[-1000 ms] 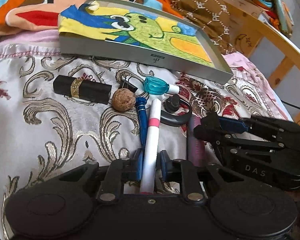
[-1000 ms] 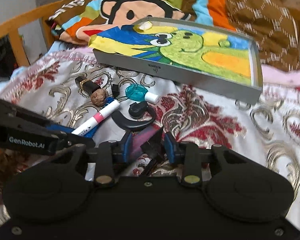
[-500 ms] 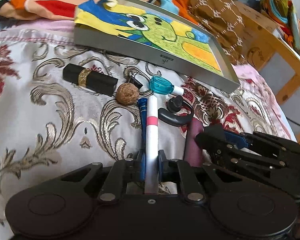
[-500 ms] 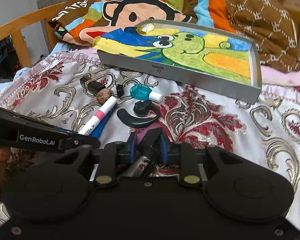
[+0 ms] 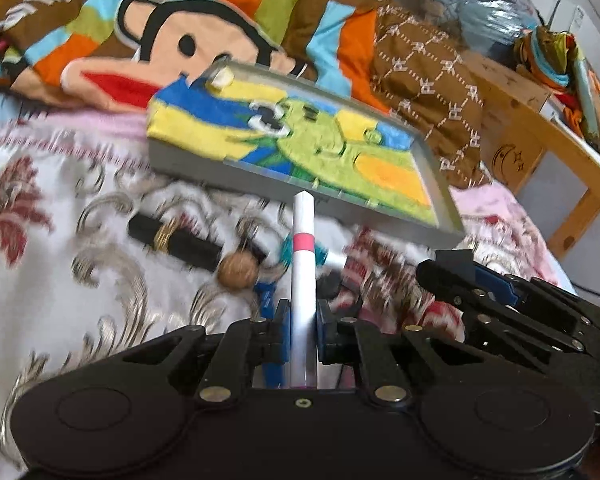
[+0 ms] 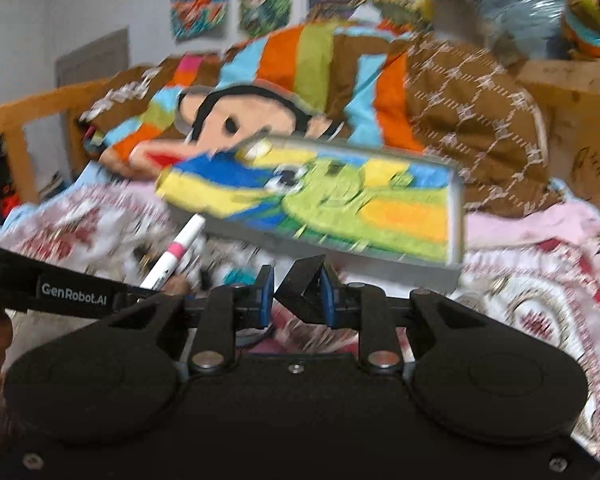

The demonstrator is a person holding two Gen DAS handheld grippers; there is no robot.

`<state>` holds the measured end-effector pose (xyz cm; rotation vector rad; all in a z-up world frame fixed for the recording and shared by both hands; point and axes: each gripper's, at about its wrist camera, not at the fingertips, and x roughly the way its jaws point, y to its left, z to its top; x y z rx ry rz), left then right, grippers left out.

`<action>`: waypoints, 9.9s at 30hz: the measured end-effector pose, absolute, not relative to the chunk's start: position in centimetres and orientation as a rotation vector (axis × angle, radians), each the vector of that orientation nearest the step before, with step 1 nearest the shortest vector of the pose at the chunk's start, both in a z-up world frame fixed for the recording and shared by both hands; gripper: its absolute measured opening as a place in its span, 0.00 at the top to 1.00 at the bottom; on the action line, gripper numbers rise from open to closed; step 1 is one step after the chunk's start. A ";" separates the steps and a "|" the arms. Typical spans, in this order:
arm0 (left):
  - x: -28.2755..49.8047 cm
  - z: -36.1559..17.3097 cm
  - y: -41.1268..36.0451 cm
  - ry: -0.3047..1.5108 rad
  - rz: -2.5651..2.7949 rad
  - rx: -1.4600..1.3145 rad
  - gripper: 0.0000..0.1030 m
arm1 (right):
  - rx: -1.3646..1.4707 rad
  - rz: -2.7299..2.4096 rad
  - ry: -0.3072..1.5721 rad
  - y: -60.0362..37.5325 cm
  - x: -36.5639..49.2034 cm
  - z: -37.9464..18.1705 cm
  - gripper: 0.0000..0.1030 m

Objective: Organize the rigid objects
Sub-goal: 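Carry both items over the grey tray and open both tools to drop them, then move both tools back over the remaining items on the sheet, then grasp the pink tube with the left tool while the right tool grasps the black razor, then lift the pink tube and black razor and carry both toward the grey tray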

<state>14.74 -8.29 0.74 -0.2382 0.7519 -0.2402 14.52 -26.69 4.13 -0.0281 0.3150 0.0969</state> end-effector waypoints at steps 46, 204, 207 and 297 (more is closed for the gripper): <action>35.7 -2.0 -18.0 0.729 -0.284 -0.257 0.87 | 0.035 -0.094 0.396 -33.0 28.1 -0.5 0.83; 11.8 -0.7 -7.9 0.805 -0.503 -0.016 0.01 | -0.157 -0.083 0.740 -21.3 3.8 0.4 0.01; 13.0 -1.0 -8.1 0.822 -0.534 -0.036 0.01 | -0.193 -0.065 0.749 -20.6 4.0 -0.3 0.01; 14.8 -3.9 -6.8 0.972 -0.625 -0.218 0.75 | -0.204 0.081 0.714 -19.0 7.1 -2.2 0.85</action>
